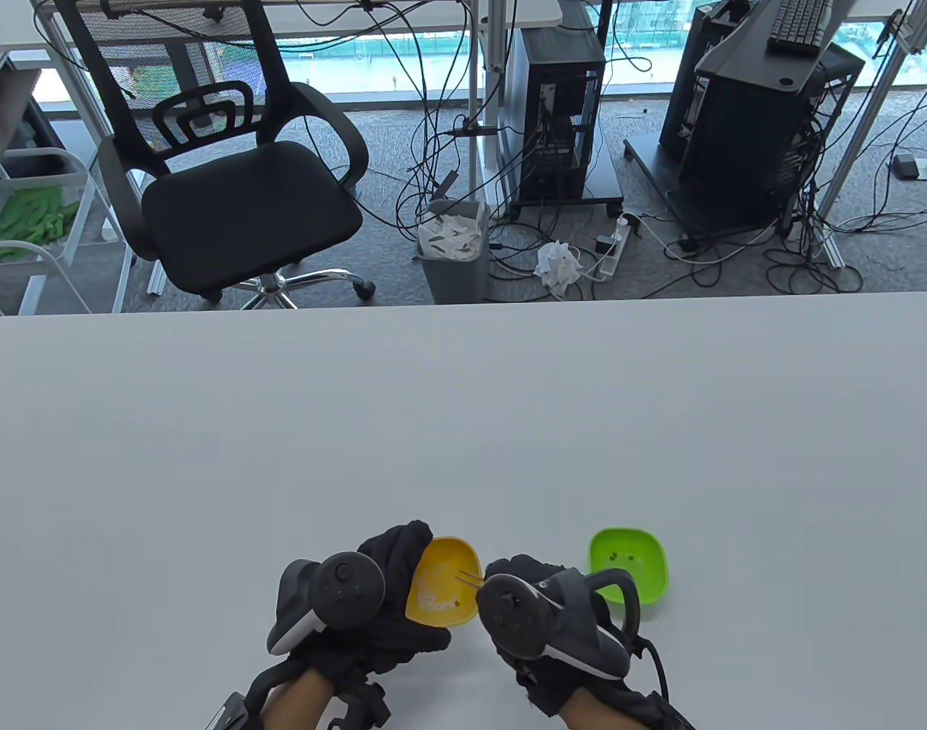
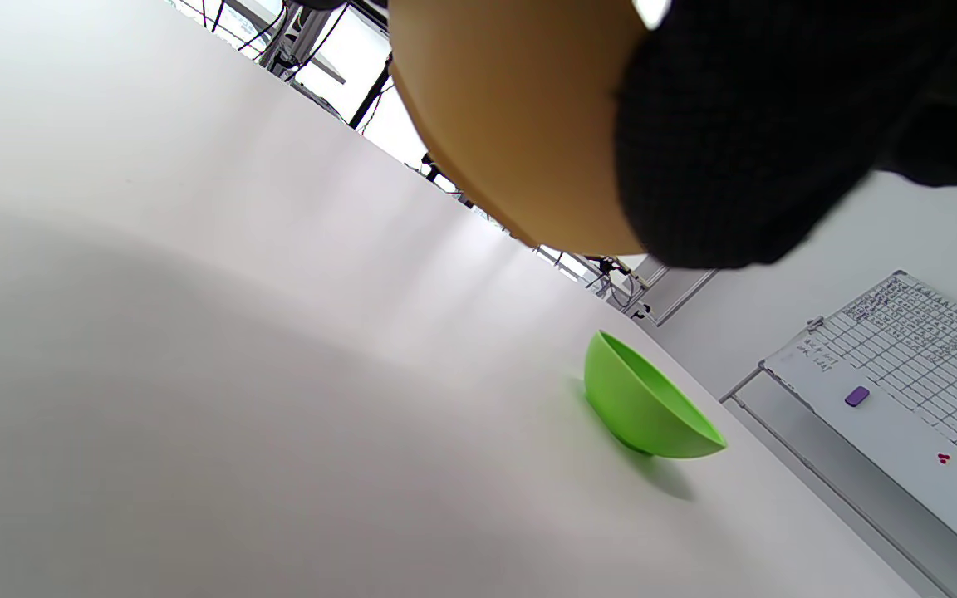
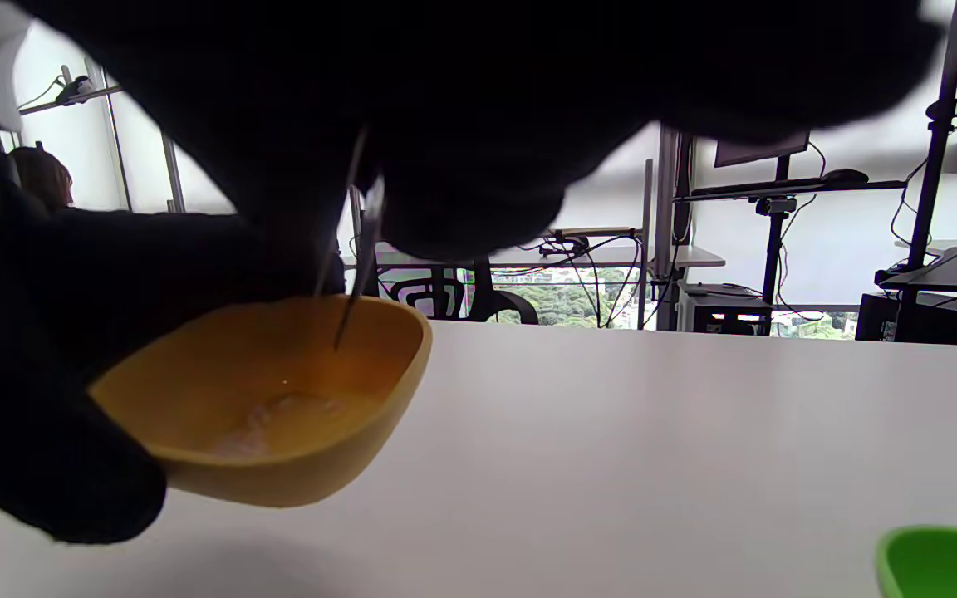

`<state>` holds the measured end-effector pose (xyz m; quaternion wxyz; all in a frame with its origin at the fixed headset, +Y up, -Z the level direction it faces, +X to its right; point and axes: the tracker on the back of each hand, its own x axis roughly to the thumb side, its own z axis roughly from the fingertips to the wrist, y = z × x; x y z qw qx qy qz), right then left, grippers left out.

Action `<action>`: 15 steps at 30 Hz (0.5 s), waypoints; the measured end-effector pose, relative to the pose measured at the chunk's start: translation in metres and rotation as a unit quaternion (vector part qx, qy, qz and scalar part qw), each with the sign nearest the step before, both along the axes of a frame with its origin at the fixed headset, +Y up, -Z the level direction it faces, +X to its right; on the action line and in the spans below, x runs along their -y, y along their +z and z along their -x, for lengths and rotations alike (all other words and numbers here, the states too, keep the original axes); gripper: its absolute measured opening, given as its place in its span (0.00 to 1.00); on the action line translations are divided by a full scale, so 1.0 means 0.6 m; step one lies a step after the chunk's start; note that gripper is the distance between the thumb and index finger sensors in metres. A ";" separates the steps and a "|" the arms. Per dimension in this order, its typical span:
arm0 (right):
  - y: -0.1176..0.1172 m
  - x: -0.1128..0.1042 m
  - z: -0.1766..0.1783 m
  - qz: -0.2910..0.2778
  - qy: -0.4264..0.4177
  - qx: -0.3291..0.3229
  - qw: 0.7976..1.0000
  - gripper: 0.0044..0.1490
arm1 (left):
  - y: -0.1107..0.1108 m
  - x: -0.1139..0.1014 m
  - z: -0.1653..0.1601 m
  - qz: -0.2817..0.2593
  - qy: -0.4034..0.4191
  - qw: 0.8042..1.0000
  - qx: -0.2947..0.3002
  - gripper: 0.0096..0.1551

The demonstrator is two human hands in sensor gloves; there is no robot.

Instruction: Pick mung beans with tweezers into small dish

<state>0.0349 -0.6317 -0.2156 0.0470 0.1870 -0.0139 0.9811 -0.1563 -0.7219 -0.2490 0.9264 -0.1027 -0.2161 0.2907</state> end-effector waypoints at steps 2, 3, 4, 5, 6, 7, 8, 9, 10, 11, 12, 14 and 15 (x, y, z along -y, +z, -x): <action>-0.005 0.006 0.011 0.018 0.021 -0.004 1.000 0.22 | 0.000 0.000 0.000 -0.001 0.001 1.000 0.000 0.77; -0.007 0.008 0.015 0.024 0.030 -0.003 0.999 0.22 | 0.000 -0.001 0.000 -0.001 0.002 1.000 0.000 0.77; -0.008 0.010 0.017 0.027 0.035 -0.003 0.999 0.22 | 0.000 -0.001 0.001 -0.002 0.002 1.000 0.000 0.77; -0.011 0.014 0.020 0.034 0.043 -0.004 0.998 0.22 | -0.001 0.000 0.001 -0.002 0.002 1.000 0.000 0.77; -0.012 0.016 0.021 0.040 0.047 -0.004 0.998 0.22 | -0.001 0.000 0.001 -0.002 0.002 1.000 0.001 0.77; -0.013 0.018 0.022 0.042 0.051 -0.004 0.998 0.22 | 0.000 0.000 0.000 -0.002 0.002 1.000 0.001 0.77; -0.014 0.020 0.024 0.045 0.060 -0.007 0.997 0.22 | 0.000 0.000 0.000 -0.001 0.001 1.000 0.002 0.77; -0.014 0.020 0.026 0.046 0.066 -0.009 0.997 0.22 | 0.000 0.001 0.000 -0.001 0.000 1.000 0.002 0.77; -0.013 0.020 0.027 0.046 0.071 -0.010 0.996 0.22 | 0.000 0.001 0.000 -0.001 0.000 1.000 0.002 0.77; -0.013 0.020 0.028 0.045 0.071 -0.011 0.996 0.22 | 0.000 0.000 0.000 -0.002 0.000 1.000 0.002 0.77; -0.012 0.020 0.029 0.045 0.070 -0.011 0.996 0.22 | 0.000 0.000 0.000 -0.002 0.001 1.000 0.002 0.77; -0.011 0.018 0.030 0.044 0.073 -0.013 0.996 0.22 | 0.000 0.000 0.000 -0.002 0.000 1.000 0.002 0.77; -0.011 0.019 0.032 0.048 0.076 -0.013 0.996 0.22 | 0.000 0.000 0.000 -0.002 0.000 1.000 0.002 0.77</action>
